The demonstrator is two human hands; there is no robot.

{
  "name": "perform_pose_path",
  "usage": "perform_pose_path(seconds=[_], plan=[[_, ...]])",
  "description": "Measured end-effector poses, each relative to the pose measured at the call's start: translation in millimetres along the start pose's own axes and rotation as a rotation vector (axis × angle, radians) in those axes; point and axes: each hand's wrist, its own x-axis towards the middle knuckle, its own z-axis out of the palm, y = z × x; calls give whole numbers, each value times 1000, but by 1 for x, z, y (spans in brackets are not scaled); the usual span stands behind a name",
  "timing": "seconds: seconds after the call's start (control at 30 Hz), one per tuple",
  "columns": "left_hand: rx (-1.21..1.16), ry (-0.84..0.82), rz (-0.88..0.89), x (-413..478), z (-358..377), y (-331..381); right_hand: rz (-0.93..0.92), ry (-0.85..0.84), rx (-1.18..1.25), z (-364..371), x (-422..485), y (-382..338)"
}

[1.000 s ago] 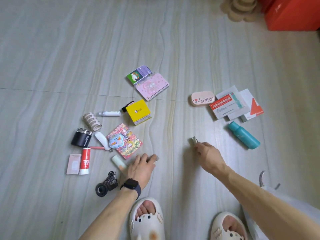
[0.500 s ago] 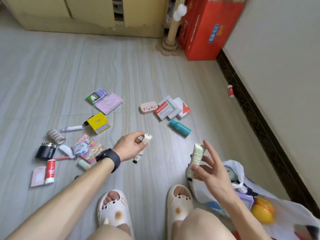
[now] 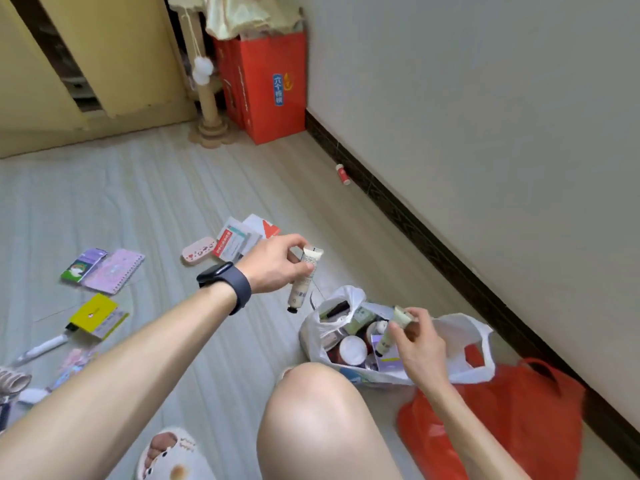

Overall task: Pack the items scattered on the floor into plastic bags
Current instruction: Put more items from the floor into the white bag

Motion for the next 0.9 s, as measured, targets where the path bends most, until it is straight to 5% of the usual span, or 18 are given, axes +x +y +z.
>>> perform_pose_path(seconds=[0.17,0.33,0.47,0.6,0.7,0.9], plan=[[-379,-65,-80,12,44,30,96,-164,-36,15,9,20],[-664,-140,-159,19,70,46,231,-370,639,-20,3,-30],[-707,-164,-160,23,88,57,72,-383,617,-38,4,-47],[211,-64,158,24,111,36,132,-277,457,-40,4,-18],[755,-171,278,22,126,5,186,-197,244,-39,1,14],[1040,-185,268,27,117,-18,62,-320,-286,-13,2,18]])
